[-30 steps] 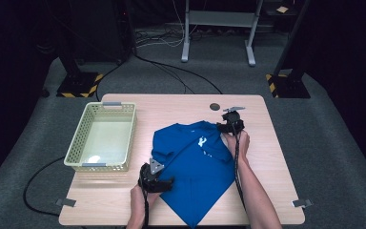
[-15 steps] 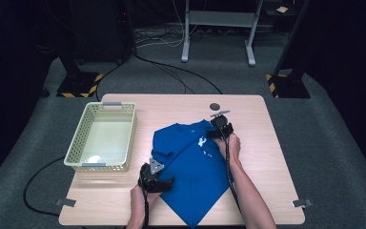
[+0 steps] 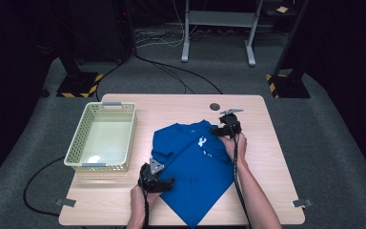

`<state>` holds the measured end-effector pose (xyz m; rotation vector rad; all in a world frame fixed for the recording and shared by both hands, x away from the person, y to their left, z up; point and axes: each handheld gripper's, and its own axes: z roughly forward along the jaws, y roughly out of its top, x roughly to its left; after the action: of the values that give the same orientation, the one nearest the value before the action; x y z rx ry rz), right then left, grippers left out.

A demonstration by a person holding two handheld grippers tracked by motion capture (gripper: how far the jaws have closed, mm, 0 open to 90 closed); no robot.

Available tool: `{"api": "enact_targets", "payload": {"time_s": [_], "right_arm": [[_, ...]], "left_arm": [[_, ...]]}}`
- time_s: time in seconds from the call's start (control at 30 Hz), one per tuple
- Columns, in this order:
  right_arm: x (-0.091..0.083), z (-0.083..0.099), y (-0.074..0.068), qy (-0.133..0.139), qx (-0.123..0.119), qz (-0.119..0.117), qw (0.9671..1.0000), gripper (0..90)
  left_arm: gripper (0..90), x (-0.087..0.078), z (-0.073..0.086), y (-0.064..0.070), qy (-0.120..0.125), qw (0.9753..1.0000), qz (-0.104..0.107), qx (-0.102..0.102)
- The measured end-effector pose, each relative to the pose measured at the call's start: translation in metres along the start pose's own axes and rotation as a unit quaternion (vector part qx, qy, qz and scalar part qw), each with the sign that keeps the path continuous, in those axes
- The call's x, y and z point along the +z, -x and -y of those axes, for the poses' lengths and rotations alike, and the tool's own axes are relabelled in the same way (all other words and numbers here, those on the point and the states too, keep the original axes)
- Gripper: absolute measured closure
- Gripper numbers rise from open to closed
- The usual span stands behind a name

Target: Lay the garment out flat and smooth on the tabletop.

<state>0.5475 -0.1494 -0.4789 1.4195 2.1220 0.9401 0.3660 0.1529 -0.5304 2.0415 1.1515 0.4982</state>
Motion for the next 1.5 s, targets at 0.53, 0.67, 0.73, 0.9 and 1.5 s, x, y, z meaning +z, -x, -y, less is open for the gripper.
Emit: {"api": "enact_targets", "payload": {"time_s": [0.53, 0.67, 0.73, 0.9, 1.5], "right_arm": [[-0.037, 0.086, -0.025, -0.054, -0.071, -0.023, 0.9957, 0.3], [-0.034, 0.092, -0.023, -0.056, -0.058, -0.030, 0.9963, 0.0], [-0.034, 0.093, -0.021, -0.055, -0.051, -0.034, 0.9966, 0.0], [-0.035, 0.097, -0.018, -0.043, -0.050, -0.034, 0.9972, 0.0], [-0.042, 0.092, -0.010, -0.019, -0.035, -0.022, 0.9990, 0.0]], "left_arm": [[16.7, 0.001, -0.001, 0.000, -0.003, 1.0000, -0.001, 0.003], [15.3, 0.002, -0.002, 0.001, -0.003, 1.0000, -0.004, 0.000], [14.8, 0.003, -0.002, 0.002, -0.004, 1.0000, -0.006, -0.001], [11.2, 0.006, -0.004, 0.001, -0.008, 1.0000, -0.005, -0.001], [3.2, 0.010, -0.008, 0.001, -0.018, 0.9998, -0.012, -0.005]]}}
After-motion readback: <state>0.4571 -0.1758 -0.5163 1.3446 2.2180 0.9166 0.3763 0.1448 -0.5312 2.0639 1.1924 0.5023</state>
